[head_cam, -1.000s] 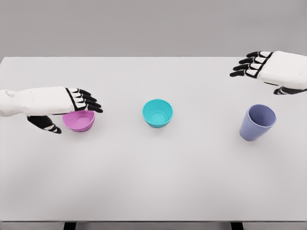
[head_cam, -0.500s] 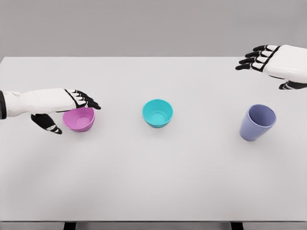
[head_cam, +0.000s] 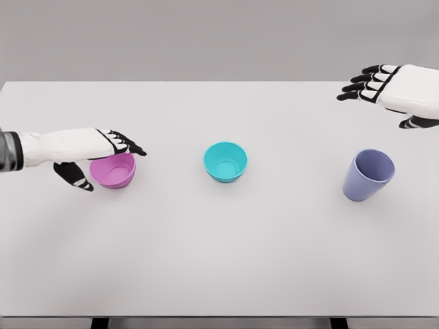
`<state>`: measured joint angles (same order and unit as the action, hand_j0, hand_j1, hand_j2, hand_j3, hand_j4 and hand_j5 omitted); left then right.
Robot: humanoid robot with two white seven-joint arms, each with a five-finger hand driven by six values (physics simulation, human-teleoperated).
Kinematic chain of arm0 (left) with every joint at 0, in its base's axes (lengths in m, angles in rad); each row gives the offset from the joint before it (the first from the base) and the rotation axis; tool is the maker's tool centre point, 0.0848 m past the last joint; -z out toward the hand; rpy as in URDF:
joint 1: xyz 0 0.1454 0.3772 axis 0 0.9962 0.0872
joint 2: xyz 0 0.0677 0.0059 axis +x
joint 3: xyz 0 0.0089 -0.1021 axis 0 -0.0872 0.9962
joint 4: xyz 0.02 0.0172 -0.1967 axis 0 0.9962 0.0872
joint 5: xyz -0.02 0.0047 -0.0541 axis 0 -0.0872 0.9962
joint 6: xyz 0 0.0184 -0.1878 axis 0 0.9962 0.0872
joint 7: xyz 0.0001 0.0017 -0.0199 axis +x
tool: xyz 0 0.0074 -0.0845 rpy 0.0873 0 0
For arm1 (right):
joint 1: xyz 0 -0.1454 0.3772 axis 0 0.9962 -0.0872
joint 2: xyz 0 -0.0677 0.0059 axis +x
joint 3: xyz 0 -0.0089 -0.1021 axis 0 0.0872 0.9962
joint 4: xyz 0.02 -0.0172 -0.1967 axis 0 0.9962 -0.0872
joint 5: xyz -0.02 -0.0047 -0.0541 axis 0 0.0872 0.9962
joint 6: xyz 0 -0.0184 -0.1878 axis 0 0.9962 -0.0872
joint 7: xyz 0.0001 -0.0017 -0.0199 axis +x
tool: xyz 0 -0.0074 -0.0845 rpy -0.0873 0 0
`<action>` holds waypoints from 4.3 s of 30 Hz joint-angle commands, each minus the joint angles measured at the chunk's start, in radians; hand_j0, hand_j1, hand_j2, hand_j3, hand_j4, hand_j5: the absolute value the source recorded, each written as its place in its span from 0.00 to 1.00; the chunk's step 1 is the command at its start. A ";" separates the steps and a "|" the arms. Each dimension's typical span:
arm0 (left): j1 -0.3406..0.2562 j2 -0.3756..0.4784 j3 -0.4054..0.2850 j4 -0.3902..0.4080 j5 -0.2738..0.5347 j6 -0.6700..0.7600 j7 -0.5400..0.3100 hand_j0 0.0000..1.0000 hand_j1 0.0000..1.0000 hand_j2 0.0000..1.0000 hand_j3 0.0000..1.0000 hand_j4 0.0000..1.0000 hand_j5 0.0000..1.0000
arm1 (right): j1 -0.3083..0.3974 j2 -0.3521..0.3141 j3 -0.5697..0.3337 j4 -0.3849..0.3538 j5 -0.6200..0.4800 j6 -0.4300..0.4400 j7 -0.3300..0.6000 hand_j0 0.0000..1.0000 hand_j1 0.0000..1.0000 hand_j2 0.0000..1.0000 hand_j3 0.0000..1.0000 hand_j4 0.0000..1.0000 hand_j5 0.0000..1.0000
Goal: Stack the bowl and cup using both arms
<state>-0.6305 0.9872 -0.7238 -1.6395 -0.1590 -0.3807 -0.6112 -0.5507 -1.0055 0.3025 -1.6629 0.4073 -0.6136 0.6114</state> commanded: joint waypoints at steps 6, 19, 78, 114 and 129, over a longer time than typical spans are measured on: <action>0.002 -0.004 0.000 -0.008 0.030 0.163 0.000 0.97 0.97 0.97 0.97 0.97 0.97 | -0.003 0.001 0.000 0.008 -0.004 0.003 -0.001 1.00 1.00 1.00 1.00 1.00 1.00; 0.000 -0.008 -0.039 -0.016 0.033 0.217 0.000 1.00 1.00 1.00 1.00 1.00 1.00 | 0.006 -0.007 0.000 0.008 -0.004 0.003 -0.001 1.00 1.00 1.00 1.00 1.00 1.00; -0.008 -0.101 -0.059 0.096 -0.022 0.224 0.000 0.76 0.76 0.76 0.76 0.76 0.76 | 0.052 -0.038 0.001 0.018 -0.004 0.003 -0.001 1.00 1.00 1.00 1.00 1.00 1.00; -0.098 -0.182 -0.060 -0.094 -0.025 0.207 0.000 0.70 0.70 0.70 0.70 0.70 0.70 | 0.049 -0.044 -0.003 0.026 -0.004 0.003 -0.001 1.00 1.00 1.00 1.00 1.00 1.00; -0.118 -0.320 -0.063 -0.092 -0.073 0.212 0.000 0.70 0.70 0.70 0.70 0.70 0.70 | 0.043 -0.041 -0.005 0.026 -0.004 0.003 -0.001 1.00 1.00 1.00 1.00 1.00 1.00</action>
<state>-0.7501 0.6833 -0.7878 -1.7315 -0.2276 -0.1731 -0.6114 -0.5077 -1.0461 0.2988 -1.6367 0.4073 -0.6135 0.6113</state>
